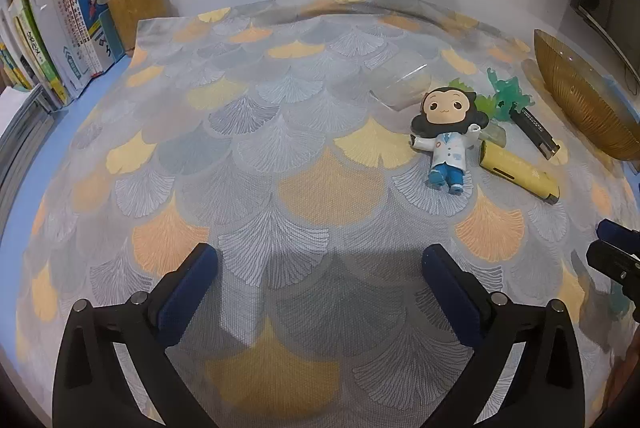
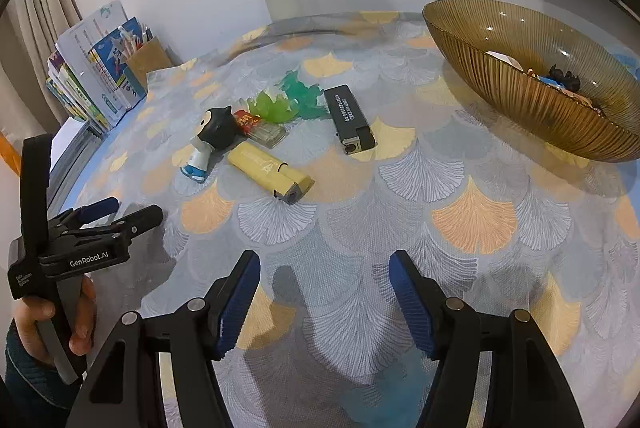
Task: Organize rigid objects
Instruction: 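Move both tools back over the remaining toys on the cloth, then grasp the monkey figurine in a white coat with the left gripper while the right grasps the yellow highlighter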
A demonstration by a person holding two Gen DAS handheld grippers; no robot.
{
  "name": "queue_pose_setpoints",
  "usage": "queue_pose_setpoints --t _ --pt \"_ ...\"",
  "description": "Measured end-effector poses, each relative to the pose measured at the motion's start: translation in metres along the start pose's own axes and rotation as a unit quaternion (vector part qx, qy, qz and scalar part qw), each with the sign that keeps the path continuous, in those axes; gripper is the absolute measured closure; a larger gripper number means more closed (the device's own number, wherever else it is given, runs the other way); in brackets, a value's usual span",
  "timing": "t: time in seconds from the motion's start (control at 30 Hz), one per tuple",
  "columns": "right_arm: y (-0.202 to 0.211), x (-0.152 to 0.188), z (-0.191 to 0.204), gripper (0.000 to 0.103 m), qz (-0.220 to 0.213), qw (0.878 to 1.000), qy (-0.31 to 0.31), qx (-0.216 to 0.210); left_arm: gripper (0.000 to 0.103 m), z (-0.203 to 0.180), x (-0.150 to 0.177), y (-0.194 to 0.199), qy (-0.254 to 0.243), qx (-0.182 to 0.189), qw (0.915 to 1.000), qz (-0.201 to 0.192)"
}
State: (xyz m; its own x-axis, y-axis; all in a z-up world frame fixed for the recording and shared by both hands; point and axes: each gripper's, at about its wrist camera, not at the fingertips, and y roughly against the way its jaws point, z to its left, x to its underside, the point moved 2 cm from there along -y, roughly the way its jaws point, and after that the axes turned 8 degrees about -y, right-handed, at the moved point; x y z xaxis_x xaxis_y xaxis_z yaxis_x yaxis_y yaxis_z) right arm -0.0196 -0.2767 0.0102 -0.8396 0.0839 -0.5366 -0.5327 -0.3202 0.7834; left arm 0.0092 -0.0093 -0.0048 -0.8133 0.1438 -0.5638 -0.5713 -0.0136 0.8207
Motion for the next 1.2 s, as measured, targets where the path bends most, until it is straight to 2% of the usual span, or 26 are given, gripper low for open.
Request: queue_pose_setpoints --t 0.07,0.1,0.17,0.67,0.83,0.9,1.03,1.13,1.2 --pt "0.000 0.000 0.002 0.034 0.000 1.000 0.005 0.004 0.001 0.000 0.000 0.000 0.000 0.000 1.0000 0.000" --pt "0.000 0.000 0.003 0.028 0.000 1.000 0.006 0.006 0.001 0.000 0.000 0.000 0.000 0.000 1.0000 0.000" --pt "0.000 0.000 0.004 0.022 -0.003 1.000 0.009 0.010 0.001 0.001 0.000 0.000 0.000 0.000 1.0000 0.000" --pt "0.000 0.000 0.005 0.022 -0.006 1.000 0.012 0.015 0.001 0.002 0.000 0.000 -0.001 0.001 1.0000 0.000" --pt "0.007 0.000 0.003 0.022 -0.024 1.000 0.005 0.015 0.003 0.002 0.001 0.003 -0.004 -0.006 1.0000 -0.003" --pt "0.011 -0.002 0.000 0.022 -0.037 0.999 0.001 0.016 0.006 0.003 0.001 0.010 -0.006 0.015 0.9998 -0.015" --pt "0.015 -0.003 -0.002 0.022 -0.041 0.999 0.000 0.005 0.022 0.009 -0.005 0.020 0.004 0.062 0.9978 -0.022" --pt "0.016 -0.006 -0.004 0.022 -0.037 0.999 -0.010 0.013 0.022 0.010 -0.014 0.028 -0.003 0.079 0.9963 -0.033" --pt "0.011 -0.009 -0.006 0.029 -0.006 1.000 -0.027 0.008 0.022 0.010 -0.023 0.031 -0.008 0.097 0.9944 -0.042"
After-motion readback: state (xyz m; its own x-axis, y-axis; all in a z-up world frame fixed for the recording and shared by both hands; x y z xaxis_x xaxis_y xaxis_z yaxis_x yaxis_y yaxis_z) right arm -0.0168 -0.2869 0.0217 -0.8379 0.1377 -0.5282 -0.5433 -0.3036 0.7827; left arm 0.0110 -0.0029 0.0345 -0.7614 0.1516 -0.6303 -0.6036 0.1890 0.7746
